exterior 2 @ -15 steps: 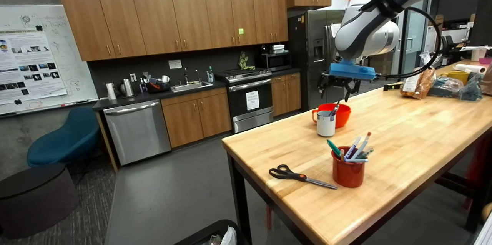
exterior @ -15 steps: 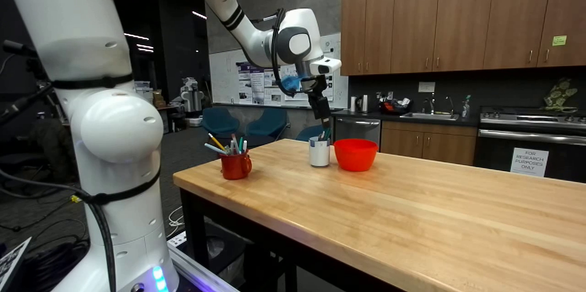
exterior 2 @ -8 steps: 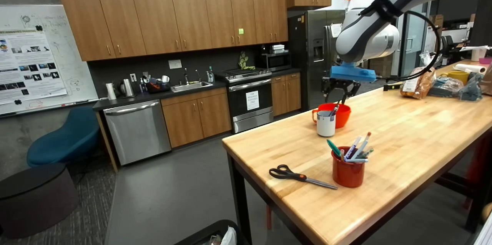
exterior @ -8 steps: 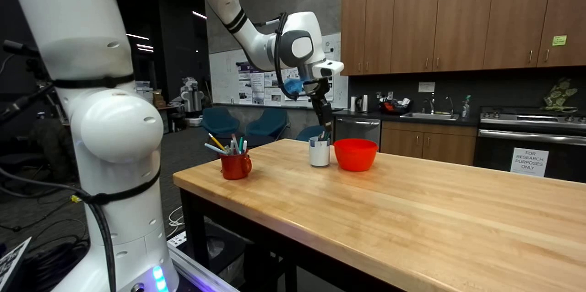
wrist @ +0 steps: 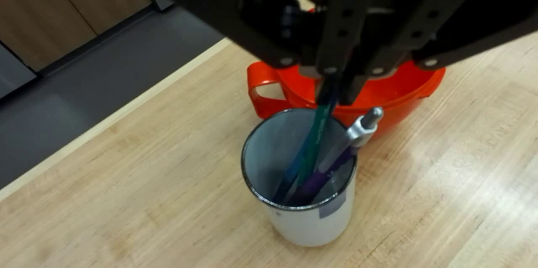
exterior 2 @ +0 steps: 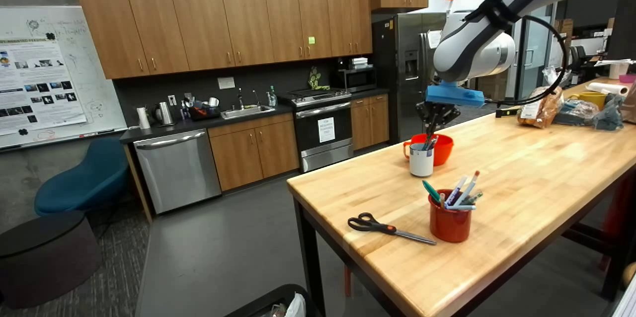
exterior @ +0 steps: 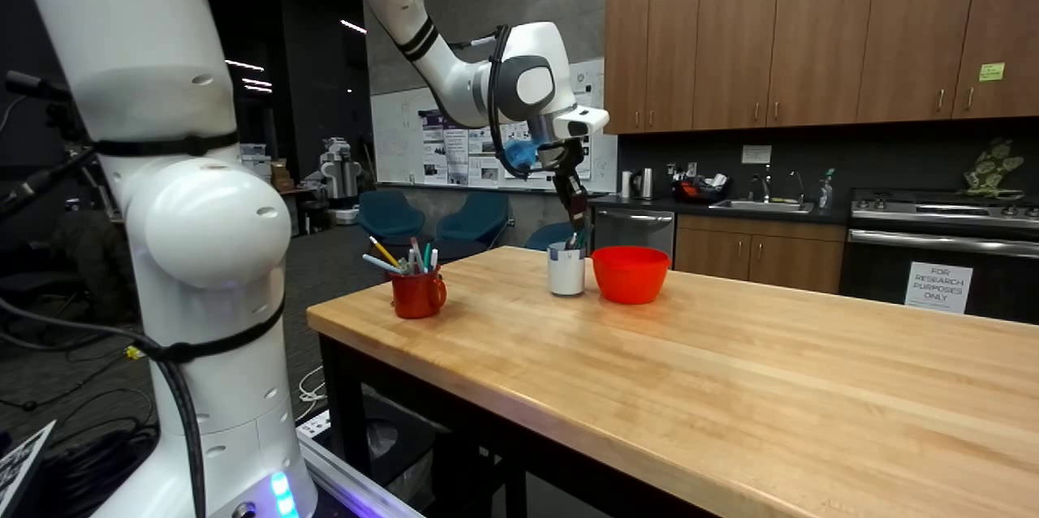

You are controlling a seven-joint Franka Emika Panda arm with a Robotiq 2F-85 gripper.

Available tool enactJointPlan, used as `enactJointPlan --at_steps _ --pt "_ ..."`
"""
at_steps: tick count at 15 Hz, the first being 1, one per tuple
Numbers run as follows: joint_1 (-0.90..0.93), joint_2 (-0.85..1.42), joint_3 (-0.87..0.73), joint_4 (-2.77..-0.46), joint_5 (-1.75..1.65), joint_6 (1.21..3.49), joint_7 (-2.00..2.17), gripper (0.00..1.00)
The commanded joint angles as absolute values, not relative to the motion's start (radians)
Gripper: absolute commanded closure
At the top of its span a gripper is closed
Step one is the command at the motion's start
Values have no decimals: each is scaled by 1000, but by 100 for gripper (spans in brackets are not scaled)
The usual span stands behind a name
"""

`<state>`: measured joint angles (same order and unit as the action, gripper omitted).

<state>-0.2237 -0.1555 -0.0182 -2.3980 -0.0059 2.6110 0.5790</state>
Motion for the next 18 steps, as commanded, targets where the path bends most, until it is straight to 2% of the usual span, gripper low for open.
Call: enactJointPlan --at_steps 1,7,18 --pt "-193 -193 -26 -2418 -11 2625 565 99" --pt "-159 -274 -19 -2433 4 2574 507 99" --pt "-163 -521 33 -2445 -97 2282 385 100"
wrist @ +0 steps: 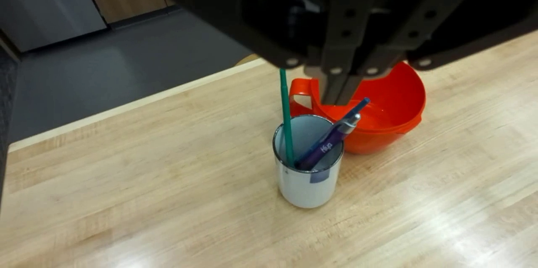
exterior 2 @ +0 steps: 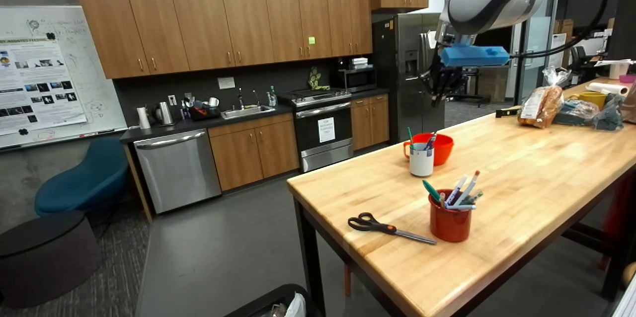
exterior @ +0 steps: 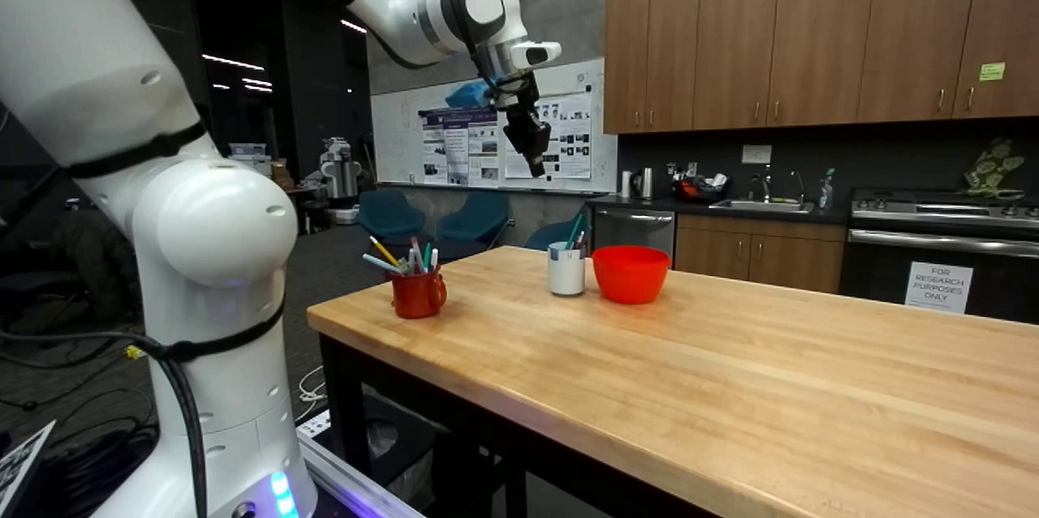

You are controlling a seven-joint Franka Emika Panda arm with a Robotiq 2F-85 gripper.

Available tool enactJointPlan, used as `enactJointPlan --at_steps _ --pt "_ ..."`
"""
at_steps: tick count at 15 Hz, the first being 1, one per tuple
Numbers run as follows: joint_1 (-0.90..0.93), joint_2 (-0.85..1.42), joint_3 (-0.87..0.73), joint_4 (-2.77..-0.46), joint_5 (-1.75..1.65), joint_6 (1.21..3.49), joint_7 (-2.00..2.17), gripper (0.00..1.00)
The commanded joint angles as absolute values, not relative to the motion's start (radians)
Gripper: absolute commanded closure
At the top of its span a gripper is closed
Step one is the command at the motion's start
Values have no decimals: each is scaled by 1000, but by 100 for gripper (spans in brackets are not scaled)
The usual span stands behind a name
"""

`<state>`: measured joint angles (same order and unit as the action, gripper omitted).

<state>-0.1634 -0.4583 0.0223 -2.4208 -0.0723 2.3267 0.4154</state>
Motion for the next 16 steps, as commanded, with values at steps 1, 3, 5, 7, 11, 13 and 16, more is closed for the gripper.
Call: enactJointPlan --at_steps 1,3,5,7,11,13,16 --pt "-163 -525 36 -2450 -101 2287 377 75" --pt "-176 -501 35 -2457 -120 2335 371 68" --pt "-193 -469 27 -2469 -126 2395 388 56" --pt "-210 -431 15 -2479 -112 2442 403 42" --pt "-250 -343 -5 -2480 -104 2540 428 16" --pt "-254 -302 -21 -2473 -86 2581 428 2" --pt "-247 -254 -37 -2469 -57 2630 435 0"
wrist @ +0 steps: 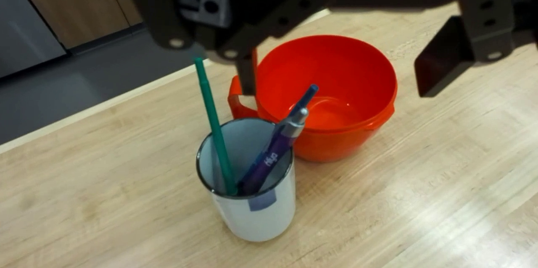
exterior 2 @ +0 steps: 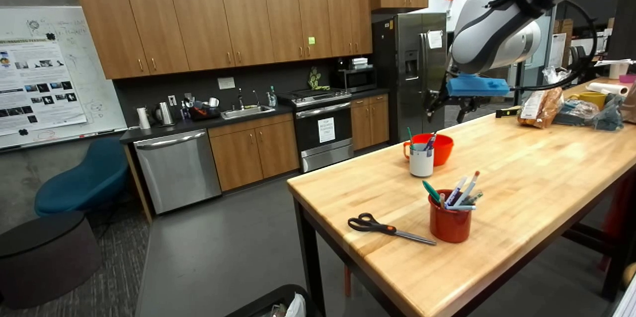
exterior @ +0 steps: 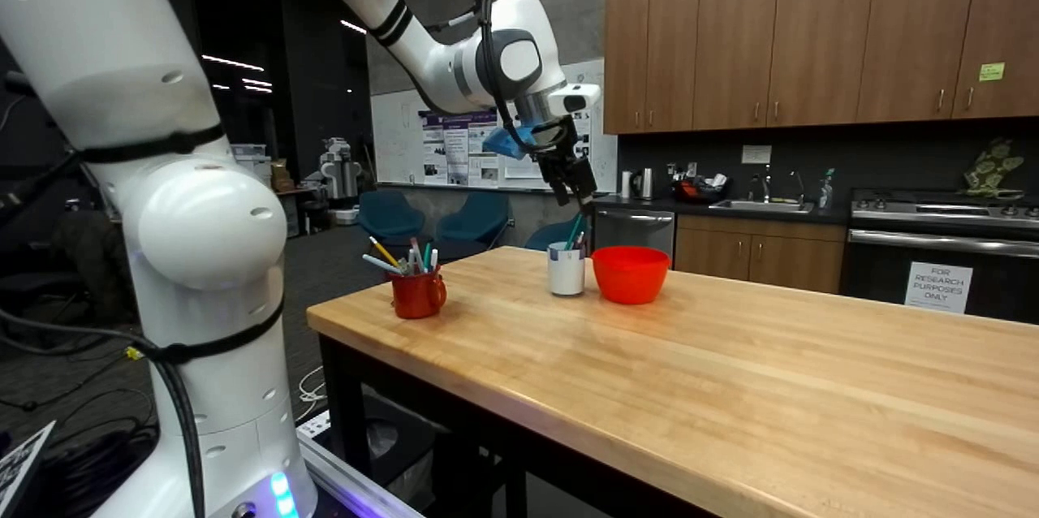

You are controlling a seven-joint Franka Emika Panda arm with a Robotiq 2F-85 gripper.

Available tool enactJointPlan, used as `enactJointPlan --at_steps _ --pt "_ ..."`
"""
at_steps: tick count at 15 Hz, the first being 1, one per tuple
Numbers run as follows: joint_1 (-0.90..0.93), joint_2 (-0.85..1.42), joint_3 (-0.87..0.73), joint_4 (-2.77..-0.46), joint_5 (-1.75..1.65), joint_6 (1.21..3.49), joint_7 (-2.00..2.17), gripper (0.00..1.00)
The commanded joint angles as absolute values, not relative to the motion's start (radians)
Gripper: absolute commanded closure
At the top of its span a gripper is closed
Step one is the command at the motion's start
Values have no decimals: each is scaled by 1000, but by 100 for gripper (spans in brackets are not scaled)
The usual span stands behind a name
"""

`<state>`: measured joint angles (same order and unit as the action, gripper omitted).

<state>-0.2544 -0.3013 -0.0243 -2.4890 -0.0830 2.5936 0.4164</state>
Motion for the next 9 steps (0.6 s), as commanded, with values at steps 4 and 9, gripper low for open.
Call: enactJointPlan --at_steps 4,9 --pt "-239 -207 -37 -2468 -35 2669 449 0" --pt "-229 -163 -39 -2461 -24 2721 466 4"
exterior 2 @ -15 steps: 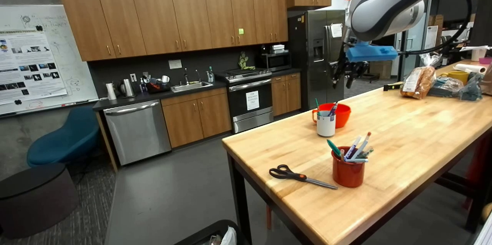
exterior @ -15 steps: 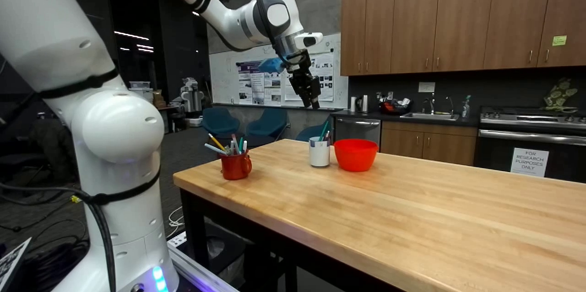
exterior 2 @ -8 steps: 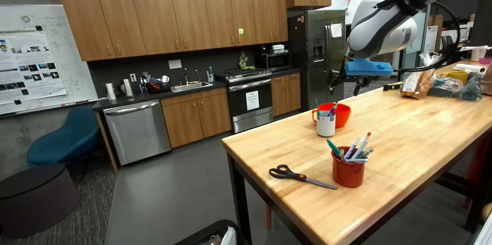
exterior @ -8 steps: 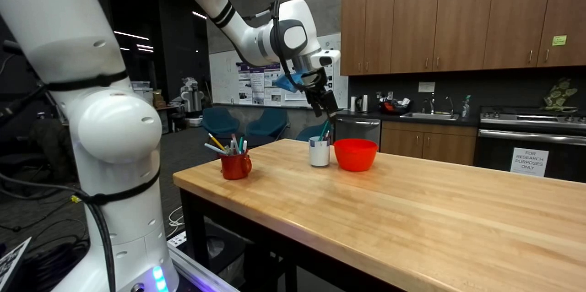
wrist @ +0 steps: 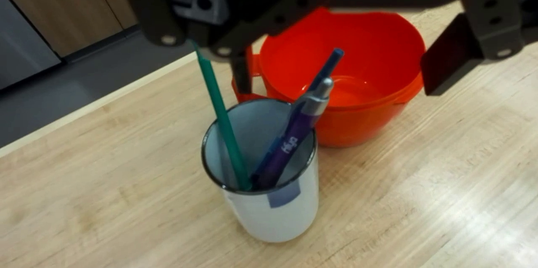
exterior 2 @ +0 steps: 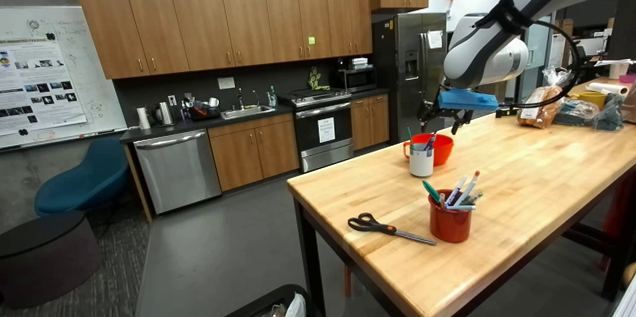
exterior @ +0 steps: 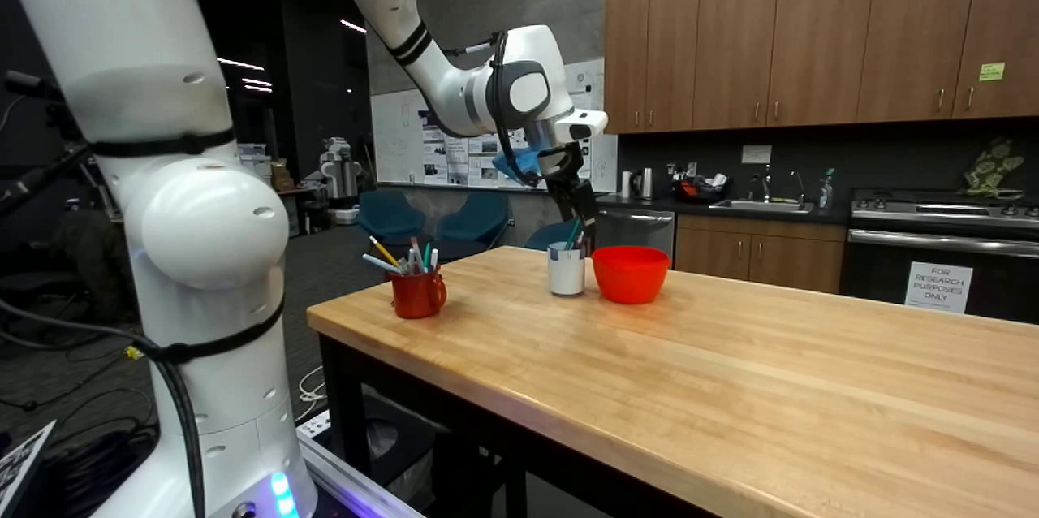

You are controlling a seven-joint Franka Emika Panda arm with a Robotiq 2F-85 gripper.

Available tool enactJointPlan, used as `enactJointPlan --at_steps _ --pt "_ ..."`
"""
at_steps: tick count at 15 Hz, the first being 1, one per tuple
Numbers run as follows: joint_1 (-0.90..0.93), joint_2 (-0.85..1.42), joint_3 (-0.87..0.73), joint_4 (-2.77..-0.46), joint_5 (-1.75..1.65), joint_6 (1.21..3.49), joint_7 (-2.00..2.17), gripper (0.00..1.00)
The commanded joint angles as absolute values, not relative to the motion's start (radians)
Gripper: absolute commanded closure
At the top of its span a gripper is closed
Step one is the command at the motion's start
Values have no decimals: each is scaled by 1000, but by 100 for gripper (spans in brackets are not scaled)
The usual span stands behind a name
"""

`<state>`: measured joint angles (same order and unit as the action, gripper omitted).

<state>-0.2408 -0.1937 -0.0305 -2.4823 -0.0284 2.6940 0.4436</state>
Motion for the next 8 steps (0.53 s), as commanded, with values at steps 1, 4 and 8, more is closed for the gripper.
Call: enactJointPlan --at_steps 1,4,8 --pt "-228 -156 -40 -2457 -26 2727 469 16" --pt "-227 -139 -43 -2448 -29 2747 472 35" --pt "-224 -125 -45 -2441 -31 2756 473 67"
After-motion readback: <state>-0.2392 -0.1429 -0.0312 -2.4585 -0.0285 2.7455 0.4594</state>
